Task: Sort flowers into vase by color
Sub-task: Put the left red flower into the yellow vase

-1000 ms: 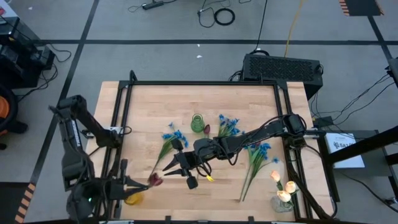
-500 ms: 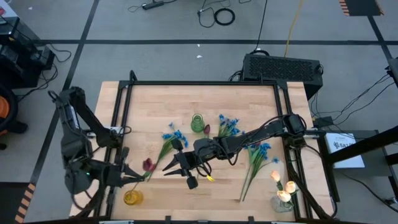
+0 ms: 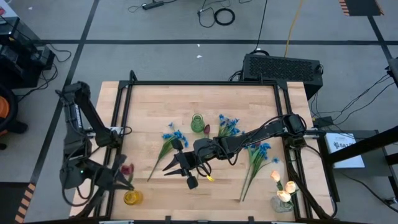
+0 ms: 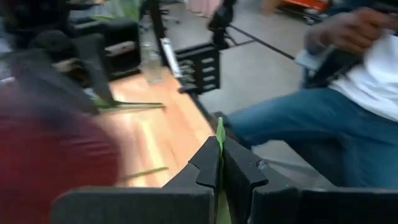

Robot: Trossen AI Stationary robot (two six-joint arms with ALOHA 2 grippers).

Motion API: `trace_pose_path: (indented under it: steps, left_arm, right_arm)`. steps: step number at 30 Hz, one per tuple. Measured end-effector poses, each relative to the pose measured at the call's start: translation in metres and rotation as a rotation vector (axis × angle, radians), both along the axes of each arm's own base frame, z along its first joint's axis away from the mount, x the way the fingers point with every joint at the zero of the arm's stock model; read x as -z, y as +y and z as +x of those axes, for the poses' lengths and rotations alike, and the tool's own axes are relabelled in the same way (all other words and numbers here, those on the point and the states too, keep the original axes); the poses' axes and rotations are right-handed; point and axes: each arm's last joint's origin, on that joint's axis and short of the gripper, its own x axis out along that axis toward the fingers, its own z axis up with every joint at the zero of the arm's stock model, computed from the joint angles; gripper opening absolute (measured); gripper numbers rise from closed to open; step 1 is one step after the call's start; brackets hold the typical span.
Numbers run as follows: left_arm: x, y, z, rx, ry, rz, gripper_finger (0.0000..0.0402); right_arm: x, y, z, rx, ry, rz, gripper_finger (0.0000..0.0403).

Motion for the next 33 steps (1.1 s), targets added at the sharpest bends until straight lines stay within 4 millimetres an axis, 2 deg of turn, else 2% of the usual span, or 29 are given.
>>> trace_pose_path:
  steps: [8,17,21,29,33]
  left_arm:
    - [0.004,-0.005,-0.010,0.078,0.092,-0.067,0.0015]
    - [0.007,-0.006,-0.015,0.065,0.146,-0.118,0.0021]
    - [0.008,-0.006,-0.017,0.050,0.182,-0.162,0.0059]
    - [0.010,-0.005,-0.023,0.070,0.227,-0.171,0.0180]
    - [0.012,0.000,-0.031,0.101,0.309,-0.178,0.0207]
  right_arm:
    - [0.000,0.000,0.000,0.000,0.003,0.002,0.0063]
    - [0.001,0.000,0.000,0.000,0.011,0.001,0.0063]
    - [0.002,0.000,0.000,0.001,0.027,-0.003,0.0063]
    - [0.003,0.000,-0.001,0.001,0.037,-0.002,0.0063]
    - [0.004,0.000,-0.001,0.001,0.040,-0.003,0.0063]
